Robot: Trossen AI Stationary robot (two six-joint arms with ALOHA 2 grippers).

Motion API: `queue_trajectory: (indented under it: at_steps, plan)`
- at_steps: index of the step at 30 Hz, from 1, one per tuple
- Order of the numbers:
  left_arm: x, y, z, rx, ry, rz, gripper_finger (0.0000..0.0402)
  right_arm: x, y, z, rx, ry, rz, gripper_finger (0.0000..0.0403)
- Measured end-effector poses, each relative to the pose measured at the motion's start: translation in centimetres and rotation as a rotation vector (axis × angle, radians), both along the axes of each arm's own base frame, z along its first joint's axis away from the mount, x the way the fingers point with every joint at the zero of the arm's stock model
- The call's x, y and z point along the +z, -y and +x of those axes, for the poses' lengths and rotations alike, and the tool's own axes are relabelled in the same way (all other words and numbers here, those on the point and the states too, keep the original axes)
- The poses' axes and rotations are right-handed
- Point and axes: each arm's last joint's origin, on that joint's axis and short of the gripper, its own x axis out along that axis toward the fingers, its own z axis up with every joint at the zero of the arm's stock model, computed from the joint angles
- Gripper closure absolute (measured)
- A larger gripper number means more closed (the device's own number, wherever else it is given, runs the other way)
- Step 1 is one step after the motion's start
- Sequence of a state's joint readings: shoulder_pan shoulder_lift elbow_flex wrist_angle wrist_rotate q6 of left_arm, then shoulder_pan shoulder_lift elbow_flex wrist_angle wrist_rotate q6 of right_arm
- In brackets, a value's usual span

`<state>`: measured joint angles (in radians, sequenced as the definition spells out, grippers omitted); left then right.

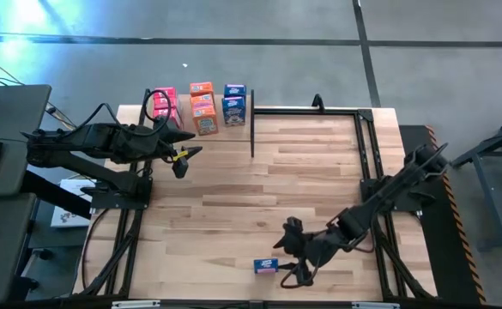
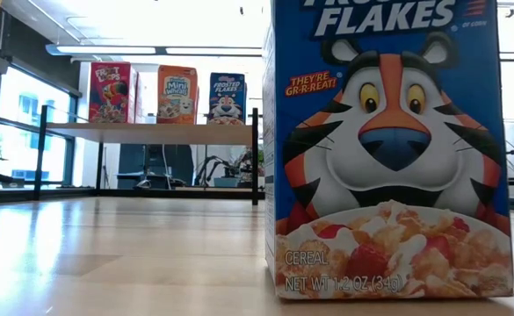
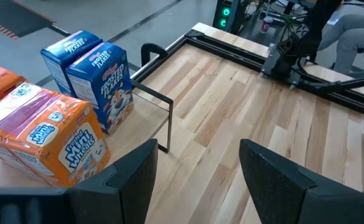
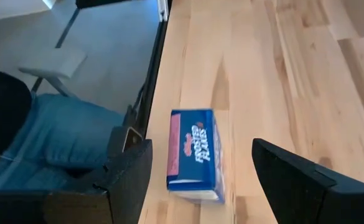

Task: Stack cereal on shelf
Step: Put the blue cereal box on the the shelf aligned with the other blue cereal boxes

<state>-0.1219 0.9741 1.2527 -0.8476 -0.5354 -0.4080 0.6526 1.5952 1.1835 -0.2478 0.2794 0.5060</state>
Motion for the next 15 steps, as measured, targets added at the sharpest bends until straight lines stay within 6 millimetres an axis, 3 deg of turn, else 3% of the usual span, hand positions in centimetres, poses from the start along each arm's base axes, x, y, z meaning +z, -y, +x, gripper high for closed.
queue_trajectory:
  at_steps: [15]
  plan:
    - [0.0, 0.0, 0.0, 0.000, 0.000, 0.000, 0.0183, -3.4, -1.4, 0.8, 0.006, -0.079, -0.050, 0.0135]
